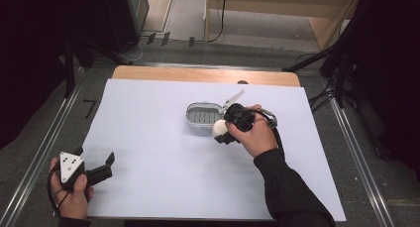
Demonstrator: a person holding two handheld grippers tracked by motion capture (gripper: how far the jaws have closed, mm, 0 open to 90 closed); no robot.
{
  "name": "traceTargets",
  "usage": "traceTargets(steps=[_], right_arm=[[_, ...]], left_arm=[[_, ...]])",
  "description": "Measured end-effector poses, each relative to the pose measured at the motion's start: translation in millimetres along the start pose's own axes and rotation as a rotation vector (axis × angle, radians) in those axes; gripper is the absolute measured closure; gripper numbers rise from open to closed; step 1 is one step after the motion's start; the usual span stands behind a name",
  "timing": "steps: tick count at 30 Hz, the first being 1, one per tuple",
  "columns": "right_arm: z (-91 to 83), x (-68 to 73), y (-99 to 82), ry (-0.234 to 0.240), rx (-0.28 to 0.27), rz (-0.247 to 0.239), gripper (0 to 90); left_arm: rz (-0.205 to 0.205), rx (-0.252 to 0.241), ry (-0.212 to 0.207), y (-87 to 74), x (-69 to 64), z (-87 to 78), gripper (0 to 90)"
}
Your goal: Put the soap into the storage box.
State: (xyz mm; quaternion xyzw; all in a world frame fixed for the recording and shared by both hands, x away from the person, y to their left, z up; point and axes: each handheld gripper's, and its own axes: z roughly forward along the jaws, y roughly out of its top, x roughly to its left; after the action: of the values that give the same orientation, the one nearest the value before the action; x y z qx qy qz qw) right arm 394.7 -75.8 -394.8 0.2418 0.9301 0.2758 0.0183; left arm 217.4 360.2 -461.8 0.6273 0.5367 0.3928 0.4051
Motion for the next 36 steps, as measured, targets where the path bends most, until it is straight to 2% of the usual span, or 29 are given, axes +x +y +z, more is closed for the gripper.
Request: traceTargets(steps=[12, 18, 28, 33, 36], right_arm=[[1.3, -2.0, 10.5, -0.014, 0.011, 0.001, 23.5], [0.7, -3.7, 16.3, -0.005, -0.003, -0.002, 23.5], [7.2, -11.3, 31.5, 0.003, 0.001, 0.020, 23.5], [9.1, -12.1, 37.6, 0.000, -0.007, 0.021, 23.6], [12.7, -12.6, 43.4, -0.012, 0.000, 0.038, 23.5]], left_arm=[[0.000, 0.000, 0.000, 0.0, -0.1, 0.0, 0.1], [-0.003, -0.003, -0.001, -0.2, 0.2, -0.1, 0.1], [-0.009, -0.004, -0.005, -0.2, 0.8, -0.6, 0.2], [-0.009, -0.004, -0.006, -0.2, 0.8, -0.6, 0.1], [-0.009, -0.005, -0.007, -0.2, 0.8, -0.6, 0.1]])
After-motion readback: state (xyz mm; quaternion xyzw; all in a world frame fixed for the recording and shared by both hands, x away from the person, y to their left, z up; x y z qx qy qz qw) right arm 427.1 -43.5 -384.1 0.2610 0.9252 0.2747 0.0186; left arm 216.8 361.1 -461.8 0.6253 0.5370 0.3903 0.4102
